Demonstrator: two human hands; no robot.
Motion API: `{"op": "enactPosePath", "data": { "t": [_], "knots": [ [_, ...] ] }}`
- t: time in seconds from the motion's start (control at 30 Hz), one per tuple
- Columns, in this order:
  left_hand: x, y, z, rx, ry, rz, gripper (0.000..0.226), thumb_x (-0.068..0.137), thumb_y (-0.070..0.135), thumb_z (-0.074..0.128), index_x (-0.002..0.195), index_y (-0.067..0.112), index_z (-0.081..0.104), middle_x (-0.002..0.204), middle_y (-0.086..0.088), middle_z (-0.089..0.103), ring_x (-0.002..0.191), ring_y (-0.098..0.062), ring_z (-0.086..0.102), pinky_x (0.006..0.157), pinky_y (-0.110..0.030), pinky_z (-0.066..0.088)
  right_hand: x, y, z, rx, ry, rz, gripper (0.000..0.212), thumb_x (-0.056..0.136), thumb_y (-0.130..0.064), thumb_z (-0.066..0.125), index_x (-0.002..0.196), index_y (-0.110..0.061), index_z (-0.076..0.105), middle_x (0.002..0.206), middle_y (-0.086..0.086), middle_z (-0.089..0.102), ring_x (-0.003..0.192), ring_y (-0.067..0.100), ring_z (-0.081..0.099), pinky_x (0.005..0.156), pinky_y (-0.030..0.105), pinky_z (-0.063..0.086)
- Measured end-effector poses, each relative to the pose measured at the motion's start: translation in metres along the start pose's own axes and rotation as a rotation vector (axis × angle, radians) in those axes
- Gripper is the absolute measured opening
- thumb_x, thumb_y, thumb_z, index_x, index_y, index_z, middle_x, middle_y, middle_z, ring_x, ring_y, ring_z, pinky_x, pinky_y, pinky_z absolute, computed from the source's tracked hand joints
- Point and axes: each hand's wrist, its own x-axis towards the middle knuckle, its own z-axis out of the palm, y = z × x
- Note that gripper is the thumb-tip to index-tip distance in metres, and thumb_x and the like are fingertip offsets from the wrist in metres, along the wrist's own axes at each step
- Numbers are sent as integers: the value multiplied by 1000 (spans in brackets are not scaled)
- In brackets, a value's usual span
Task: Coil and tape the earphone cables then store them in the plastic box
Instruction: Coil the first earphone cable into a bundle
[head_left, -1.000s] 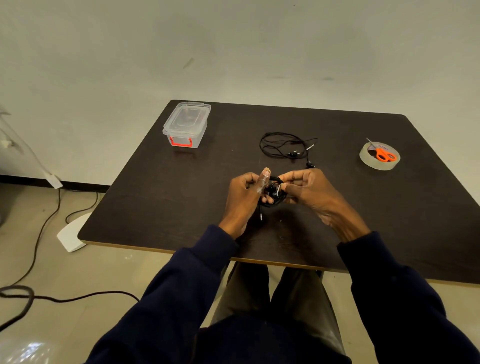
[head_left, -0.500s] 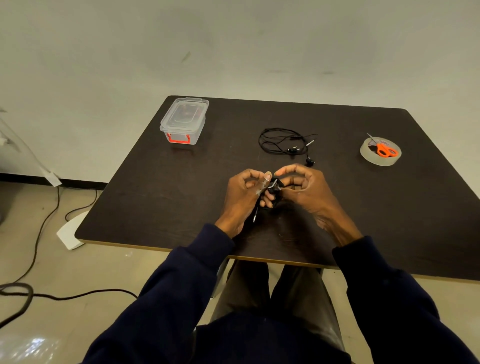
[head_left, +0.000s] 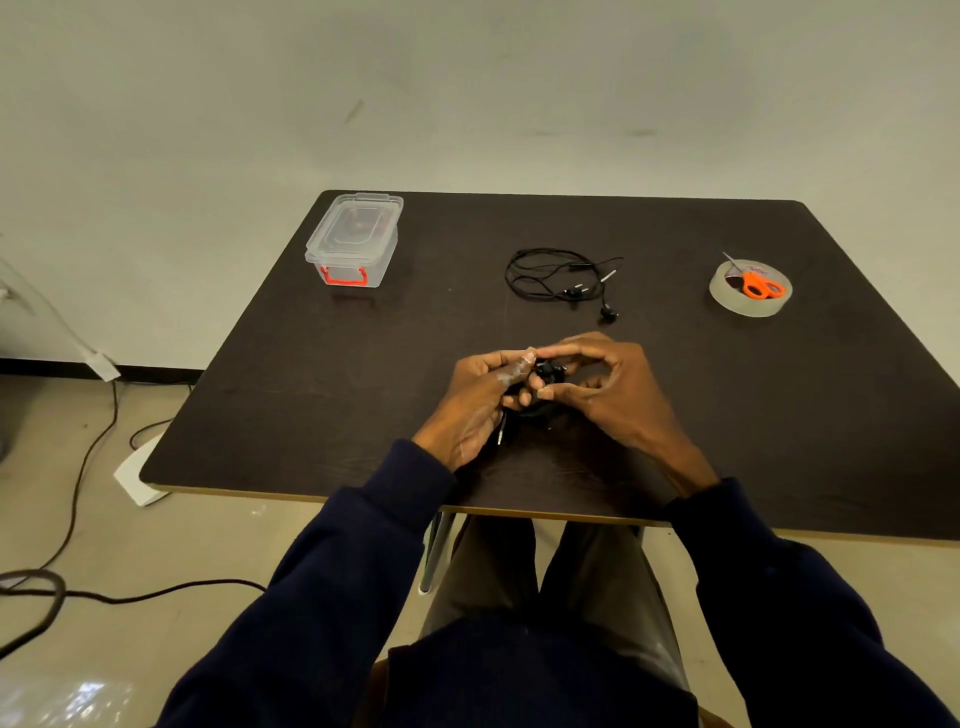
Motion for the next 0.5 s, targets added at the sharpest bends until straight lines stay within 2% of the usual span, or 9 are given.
{"op": "enactPosePath", "data": {
  "t": [0.1, 0.23, 0.33, 0.43, 0.5],
  "knots": [
    [0, -2, -1, 3, -5, -23, 15, 103, 7, 58, 109, 2, 71, 71, -5, 69, 54, -7, 58, 44, -12, 42, 3, 1, -1, -20, 19, -15, 42, 68, -13, 93, 106, -22, 79, 107, -1, 67, 91, 20, 70, 82, 44, 62],
    [-2, -4, -4, 57, -5, -32, 20, 104, 5, 55, 115, -1, 70, 73, -6, 68, 56, -8, 56, 44, -13, 41, 8, 4, -8, -71, -33, -29, 28, 75, -15, 89, 101, -17, 80, 99, -2, 74, 88, 12, 73, 82, 38, 63],
    [-4, -4, -8, 138, 12, -10, 21, 105, 9, 56, 116, 0, 71, 72, -4, 69, 54, -7, 55, 44, -13, 41, 11, 9, -13, 89, -100, 64, 16, 88, -9, 78, 103, -13, 78, 94, 3, 78, 81, 19, 76, 79, 36, 64],
    [-5, -3, -9, 238, 23, 10, 18, 104, 9, 57, 109, 6, 73, 71, -4, 70, 52, -6, 55, 44, -13, 41, 11, 13, -14, 195, -136, 130, 25, 93, 4, 65, 110, -11, 76, 95, 7, 78, 82, 21, 76, 81, 30, 62],
    [-5, -4, -8, 267, 23, 18, 16, 104, 9, 57, 107, 7, 74, 72, -5, 71, 51, -7, 56, 44, -14, 41, 11, 11, -11, 223, -121, 142, 32, 90, 10, 60, 107, -11, 78, 93, 6, 78, 78, 18, 74, 76, 26, 60]
  ]
}}
